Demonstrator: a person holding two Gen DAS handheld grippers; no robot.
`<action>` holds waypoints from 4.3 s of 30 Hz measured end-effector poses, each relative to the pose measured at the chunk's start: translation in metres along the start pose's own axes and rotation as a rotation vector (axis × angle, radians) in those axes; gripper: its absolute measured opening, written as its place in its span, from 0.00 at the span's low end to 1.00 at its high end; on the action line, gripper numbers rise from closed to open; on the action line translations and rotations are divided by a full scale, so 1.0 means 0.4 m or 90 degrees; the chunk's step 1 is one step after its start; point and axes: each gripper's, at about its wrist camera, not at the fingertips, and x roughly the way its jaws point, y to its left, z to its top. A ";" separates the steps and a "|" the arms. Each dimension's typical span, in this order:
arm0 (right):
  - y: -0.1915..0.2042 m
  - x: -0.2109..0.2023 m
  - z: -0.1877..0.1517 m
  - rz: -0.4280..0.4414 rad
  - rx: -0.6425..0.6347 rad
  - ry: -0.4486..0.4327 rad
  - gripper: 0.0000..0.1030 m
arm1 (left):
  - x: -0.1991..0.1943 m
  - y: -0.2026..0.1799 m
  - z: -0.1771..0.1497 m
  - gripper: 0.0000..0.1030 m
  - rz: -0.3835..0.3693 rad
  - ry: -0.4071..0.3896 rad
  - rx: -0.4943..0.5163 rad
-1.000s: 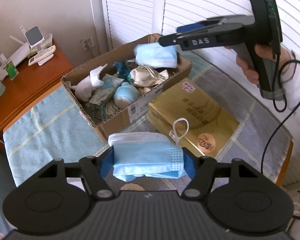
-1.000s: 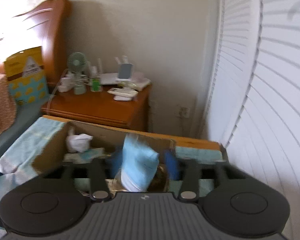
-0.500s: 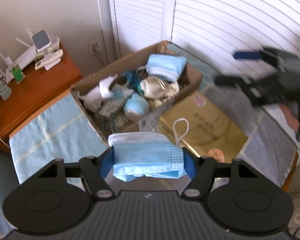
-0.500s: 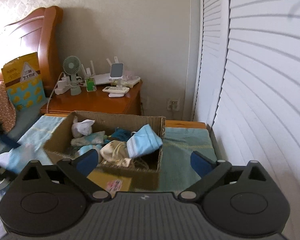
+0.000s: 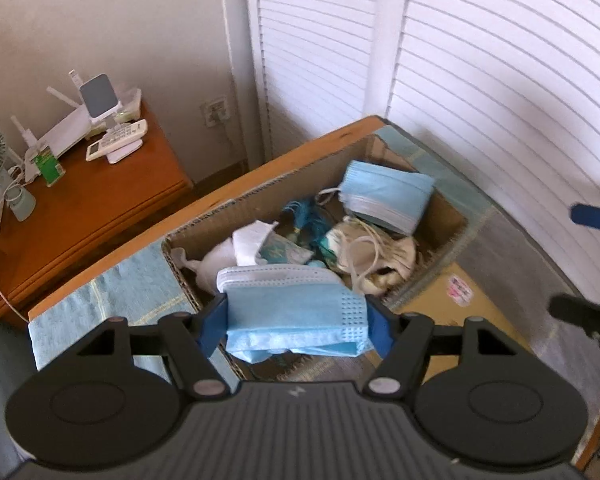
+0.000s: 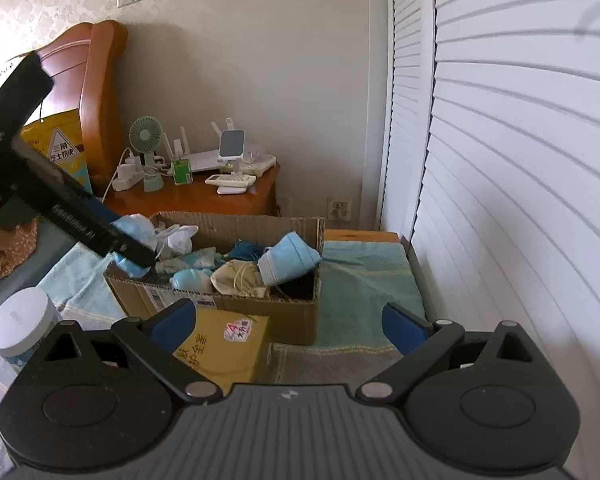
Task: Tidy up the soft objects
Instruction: 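Carry the held blue mask into the box and open the left tool, then move the right tool to the cream scrunchie beside the jar and grasp it, then grasp the small orange item with the left tool while the right tool holds the scrunchie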
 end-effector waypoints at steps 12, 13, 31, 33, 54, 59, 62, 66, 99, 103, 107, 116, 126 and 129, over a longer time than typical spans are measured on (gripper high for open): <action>0.017 -0.021 -0.013 0.018 -0.010 -0.002 1.00 | -0.050 -0.015 -0.028 0.84 0.014 -0.013 0.000; 0.021 -0.025 -0.014 0.019 -0.013 -0.002 1.00 | -0.060 -0.020 -0.036 0.86 0.011 -0.014 0.003; 0.083 -0.110 -0.033 0.025 -0.044 -0.008 1.00 | -0.187 -0.078 -0.180 0.96 -0.027 -0.044 0.025; 0.088 -0.115 -0.036 0.028 -0.045 -0.007 1.00 | -0.187 -0.080 -0.194 0.96 -0.027 -0.035 0.033; 0.267 -0.033 -0.024 0.178 -0.226 0.041 1.00 | -0.244 -0.104 -0.409 0.96 0.002 -0.086 0.140; 0.363 0.000 -0.026 0.235 -0.329 0.049 1.00 | -0.251 -0.111 -0.450 0.96 0.008 -0.089 0.186; 0.418 0.023 -0.034 0.269 -0.392 0.071 1.00 | -0.244 -0.111 -0.470 0.96 0.009 -0.081 0.207; 0.465 0.069 -0.044 0.305 -0.449 0.114 0.96 | -0.231 -0.104 -0.501 0.96 0.019 -0.074 0.222; 0.518 0.234 -0.064 0.386 -0.474 0.289 0.34 | -0.213 -0.065 -0.515 0.96 -0.006 -0.098 0.199; 0.501 0.204 -0.066 0.381 -0.461 0.277 0.34 | -0.218 -0.077 -0.505 0.96 -0.001 -0.099 0.212; 0.477 0.170 -0.064 0.374 -0.443 0.261 0.34 | -0.220 -0.086 -0.488 0.96 0.007 -0.095 0.228; 0.411 0.094 -0.095 0.328 -0.367 0.239 0.34 | -0.215 -0.096 -0.430 0.96 0.017 -0.086 0.263; 0.340 0.037 -0.162 0.282 -0.293 0.244 0.34 | -0.145 -0.142 -0.334 0.76 -0.027 -0.085 0.310; 0.325 0.023 -0.175 0.277 -0.279 0.238 0.34 | -0.095 -0.162 -0.307 0.60 -0.036 -0.064 0.330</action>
